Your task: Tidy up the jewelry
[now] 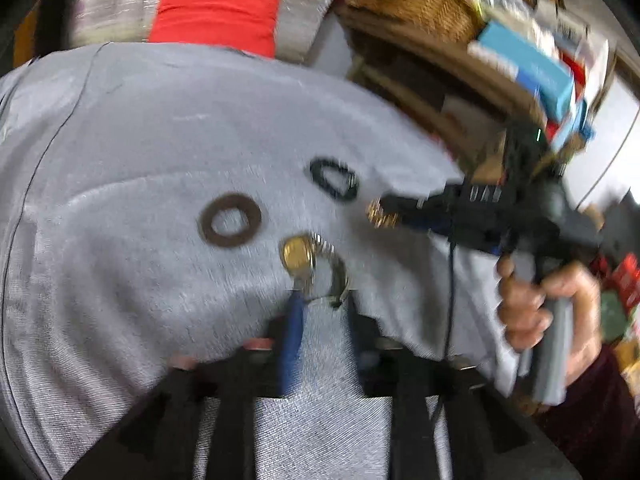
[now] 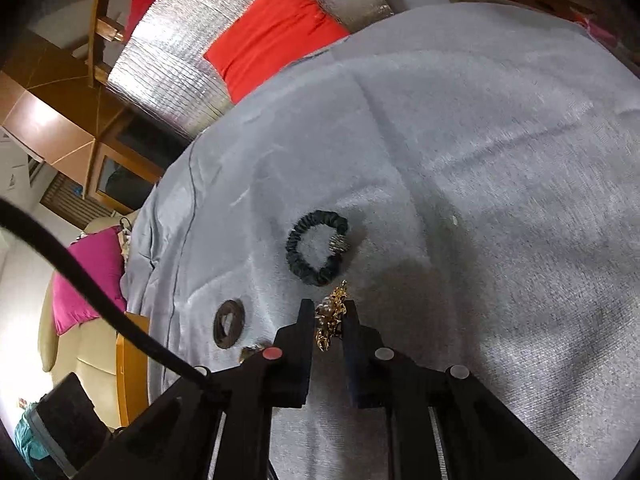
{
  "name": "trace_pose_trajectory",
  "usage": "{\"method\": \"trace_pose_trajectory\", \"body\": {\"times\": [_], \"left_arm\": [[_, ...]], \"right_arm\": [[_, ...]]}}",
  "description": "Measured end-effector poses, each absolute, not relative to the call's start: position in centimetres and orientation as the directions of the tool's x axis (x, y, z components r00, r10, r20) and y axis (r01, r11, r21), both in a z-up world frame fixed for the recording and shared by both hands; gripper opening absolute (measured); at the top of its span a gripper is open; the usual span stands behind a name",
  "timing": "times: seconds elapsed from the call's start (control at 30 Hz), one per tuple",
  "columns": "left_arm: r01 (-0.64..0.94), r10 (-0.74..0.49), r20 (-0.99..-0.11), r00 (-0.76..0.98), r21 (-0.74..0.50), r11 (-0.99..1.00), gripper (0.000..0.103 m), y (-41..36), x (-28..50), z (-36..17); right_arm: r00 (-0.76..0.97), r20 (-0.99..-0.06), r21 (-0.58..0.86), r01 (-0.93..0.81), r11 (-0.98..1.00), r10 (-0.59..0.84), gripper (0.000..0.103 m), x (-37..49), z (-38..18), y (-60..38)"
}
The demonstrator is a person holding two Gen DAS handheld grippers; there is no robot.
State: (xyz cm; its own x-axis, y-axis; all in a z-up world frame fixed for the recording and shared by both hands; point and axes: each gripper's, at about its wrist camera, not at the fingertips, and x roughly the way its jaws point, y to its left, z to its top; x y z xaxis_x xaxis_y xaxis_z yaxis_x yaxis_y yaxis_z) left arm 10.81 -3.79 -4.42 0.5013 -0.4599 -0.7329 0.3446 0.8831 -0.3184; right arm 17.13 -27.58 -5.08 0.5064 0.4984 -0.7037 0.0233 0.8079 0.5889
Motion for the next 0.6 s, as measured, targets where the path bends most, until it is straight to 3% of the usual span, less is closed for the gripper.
{"method": "trace_pose_trajectory", "body": {"times": [0.07, 0.47, 0.53, 0.57, 0.6], "left_arm": [[0.343, -0.434, -0.738, 0.517, -0.285, 0.895, 0.054, -4.4, 10.8, -4.7], [0.330, -0.360, -0.762, 0.538, -0.203, 0.922, 0.058, -8.0, 12.6, -6.4], [0.308, -0.356, -0.752, 0.554, -0.213, 0.927, 0.051, -7.8, 12.7, -6.5], [0.295, -0.351, -0.747, 0.565, -0.214, 0.931, 0.033, -7.7, 12.9, -6.5], [0.288, -0.352, -0.746, 0.565, -0.221, 0.932, 0.032, -7.6, 13.1, -6.6]], "right_arm": [[0.506, -0.708, 0.584, 0.028, 0.811, 0.492, 0.014, 17.0, -5.2, -27.9], [0.500, -0.710, 0.582, 0.019, 0.813, 0.496, 0.014, 16.8, -5.1, -28.3], [0.499, -0.710, 0.580, 0.013, 0.814, 0.498, 0.014, 16.6, -5.0, -28.2], [0.499, -0.710, 0.578, 0.009, 0.816, 0.497, 0.014, 16.5, -5.0, -28.0], [0.499, -0.709, 0.577, 0.004, 0.817, 0.498, 0.014, 16.5, -5.0, -27.9]]}}
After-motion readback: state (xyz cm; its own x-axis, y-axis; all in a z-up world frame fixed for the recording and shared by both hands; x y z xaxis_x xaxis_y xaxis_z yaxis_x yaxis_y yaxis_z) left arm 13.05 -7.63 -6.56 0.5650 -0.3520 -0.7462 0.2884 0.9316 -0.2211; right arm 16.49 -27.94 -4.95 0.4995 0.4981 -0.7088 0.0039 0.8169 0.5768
